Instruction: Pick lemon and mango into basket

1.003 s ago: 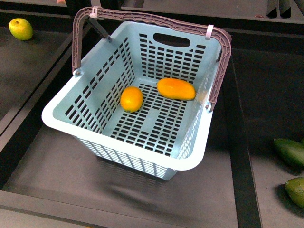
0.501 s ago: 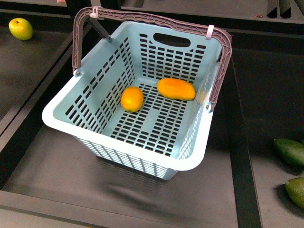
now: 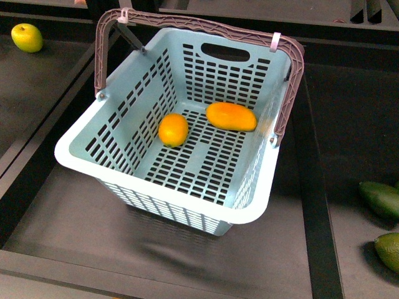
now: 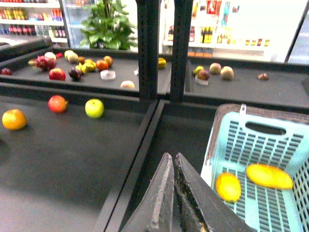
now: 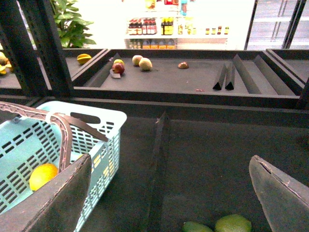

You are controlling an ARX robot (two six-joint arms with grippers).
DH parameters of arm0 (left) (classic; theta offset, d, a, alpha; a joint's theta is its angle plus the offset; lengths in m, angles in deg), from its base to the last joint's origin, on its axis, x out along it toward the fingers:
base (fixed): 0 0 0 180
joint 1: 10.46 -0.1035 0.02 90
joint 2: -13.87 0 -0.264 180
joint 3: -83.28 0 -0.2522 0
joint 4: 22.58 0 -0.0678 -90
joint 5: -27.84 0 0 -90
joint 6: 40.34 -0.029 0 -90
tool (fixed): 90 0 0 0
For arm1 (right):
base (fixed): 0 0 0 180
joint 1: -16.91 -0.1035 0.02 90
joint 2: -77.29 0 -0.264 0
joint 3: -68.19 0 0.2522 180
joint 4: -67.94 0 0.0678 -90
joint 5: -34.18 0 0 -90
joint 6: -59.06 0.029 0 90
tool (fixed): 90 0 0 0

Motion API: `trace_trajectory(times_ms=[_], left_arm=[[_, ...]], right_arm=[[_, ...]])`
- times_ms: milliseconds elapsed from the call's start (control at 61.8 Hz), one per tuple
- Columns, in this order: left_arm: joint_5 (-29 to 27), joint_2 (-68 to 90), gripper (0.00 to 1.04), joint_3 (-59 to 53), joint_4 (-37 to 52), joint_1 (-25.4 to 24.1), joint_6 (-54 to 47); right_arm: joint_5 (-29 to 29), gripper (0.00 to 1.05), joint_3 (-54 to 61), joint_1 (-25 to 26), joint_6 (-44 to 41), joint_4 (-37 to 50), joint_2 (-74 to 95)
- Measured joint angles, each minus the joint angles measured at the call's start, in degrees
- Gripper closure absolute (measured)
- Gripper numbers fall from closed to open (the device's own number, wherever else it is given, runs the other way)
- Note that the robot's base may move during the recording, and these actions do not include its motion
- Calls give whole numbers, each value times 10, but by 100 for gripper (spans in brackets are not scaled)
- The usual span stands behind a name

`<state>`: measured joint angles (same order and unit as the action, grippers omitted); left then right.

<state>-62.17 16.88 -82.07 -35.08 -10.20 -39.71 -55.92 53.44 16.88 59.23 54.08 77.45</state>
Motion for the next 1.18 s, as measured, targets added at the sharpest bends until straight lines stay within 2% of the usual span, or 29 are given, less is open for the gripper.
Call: trace_trajectory(times_ms=[728, 1035, 1181], left_arm=[[0, -26, 101, 0, -12, 0, 0], [0, -26, 40, 0, -12, 0, 0], [0, -26, 6, 0, -12, 0, 0]], right_arm=[[0, 9, 0, 0, 0, 0, 0], [0, 9, 0, 0, 0, 0, 0], [0, 9, 0, 0, 0, 0, 0]])
